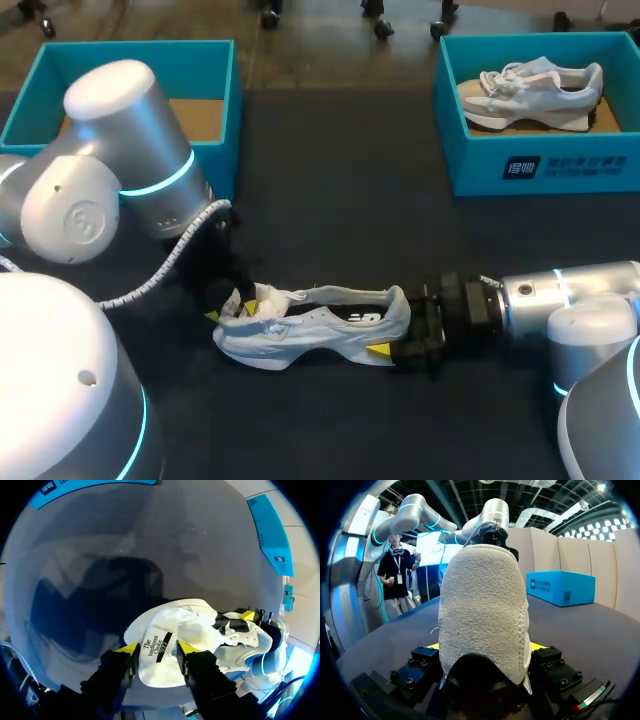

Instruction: Take the shoe out of the shoebox, open the shoe tongue, remove and reinsert the insole, then place the shoe into the shoebox

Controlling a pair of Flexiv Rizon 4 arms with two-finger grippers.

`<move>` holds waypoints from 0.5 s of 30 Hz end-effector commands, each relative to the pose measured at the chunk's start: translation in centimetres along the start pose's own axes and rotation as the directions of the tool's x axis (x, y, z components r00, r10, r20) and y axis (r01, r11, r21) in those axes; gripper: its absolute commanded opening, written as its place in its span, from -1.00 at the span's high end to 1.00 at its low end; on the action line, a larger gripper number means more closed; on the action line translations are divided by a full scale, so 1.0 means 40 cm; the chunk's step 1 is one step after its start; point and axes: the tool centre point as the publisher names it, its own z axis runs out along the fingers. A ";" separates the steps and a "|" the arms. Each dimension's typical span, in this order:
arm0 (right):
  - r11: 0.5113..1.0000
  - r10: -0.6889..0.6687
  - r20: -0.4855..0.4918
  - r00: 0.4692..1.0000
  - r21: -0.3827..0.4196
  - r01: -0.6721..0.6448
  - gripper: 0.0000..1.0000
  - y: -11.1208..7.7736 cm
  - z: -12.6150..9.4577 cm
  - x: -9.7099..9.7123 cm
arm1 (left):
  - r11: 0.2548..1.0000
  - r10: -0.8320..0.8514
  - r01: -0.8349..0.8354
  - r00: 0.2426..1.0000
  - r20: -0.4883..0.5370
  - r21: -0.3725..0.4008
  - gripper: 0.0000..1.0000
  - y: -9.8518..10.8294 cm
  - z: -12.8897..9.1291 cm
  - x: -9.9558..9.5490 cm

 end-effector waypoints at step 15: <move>1.000 -0.001 0.001 1.000 0.002 0.001 1.00 -0.002 0.006 0.000 | 0.968 0.251 -0.251 0.966 -0.059 0.010 -0.34 0.062 -0.244 0.090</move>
